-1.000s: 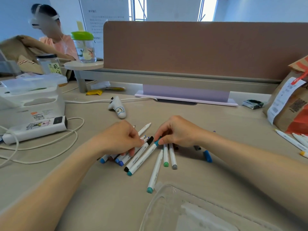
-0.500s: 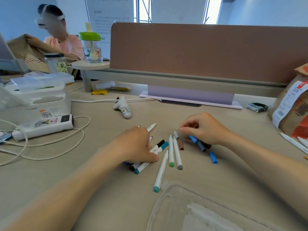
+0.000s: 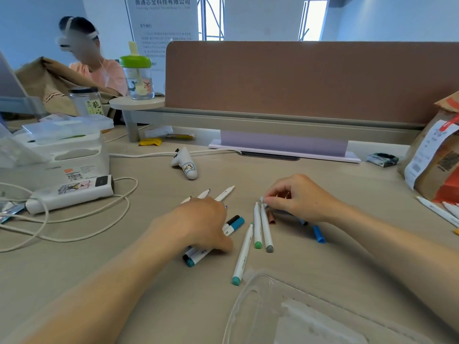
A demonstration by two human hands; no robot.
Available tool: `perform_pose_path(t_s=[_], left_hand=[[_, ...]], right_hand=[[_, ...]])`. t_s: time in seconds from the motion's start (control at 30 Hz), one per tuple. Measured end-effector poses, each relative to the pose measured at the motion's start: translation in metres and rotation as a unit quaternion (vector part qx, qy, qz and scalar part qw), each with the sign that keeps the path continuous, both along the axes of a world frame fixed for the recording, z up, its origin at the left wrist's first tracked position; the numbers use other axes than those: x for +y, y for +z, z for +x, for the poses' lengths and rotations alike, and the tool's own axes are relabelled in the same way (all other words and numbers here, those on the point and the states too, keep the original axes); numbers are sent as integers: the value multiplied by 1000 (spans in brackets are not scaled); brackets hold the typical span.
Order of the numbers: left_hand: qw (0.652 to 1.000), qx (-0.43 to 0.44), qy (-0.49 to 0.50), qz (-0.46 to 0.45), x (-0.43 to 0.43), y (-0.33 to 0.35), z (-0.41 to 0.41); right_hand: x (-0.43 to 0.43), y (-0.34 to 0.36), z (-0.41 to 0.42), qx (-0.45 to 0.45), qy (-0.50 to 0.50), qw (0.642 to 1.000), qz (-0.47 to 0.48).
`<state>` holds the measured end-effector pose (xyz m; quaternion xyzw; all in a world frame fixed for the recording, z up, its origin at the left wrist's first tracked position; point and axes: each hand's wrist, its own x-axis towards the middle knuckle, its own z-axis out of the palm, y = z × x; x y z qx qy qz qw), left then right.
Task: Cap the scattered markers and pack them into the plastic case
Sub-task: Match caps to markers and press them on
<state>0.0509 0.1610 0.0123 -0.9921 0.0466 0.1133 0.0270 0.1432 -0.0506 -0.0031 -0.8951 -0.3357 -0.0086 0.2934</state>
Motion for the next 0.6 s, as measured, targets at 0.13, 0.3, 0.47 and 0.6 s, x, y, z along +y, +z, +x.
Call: perform_pose_path(t_s=[0.13,0.3,0.47,0.6], left_hand=[[999,29,-1,-32,7,3,0],[997,52,-24,-48,21,9,0],[986,57,18,-155,54,26,1],[971,-1,132,-198,104,30,8]], right_hand=[[3,2,1,-2,4,1000,-18],[0,4,8,-16,-1,999,-32],[1,4,9,-12,8,999,-33],[4,1,9,-8,14,999,-47]])
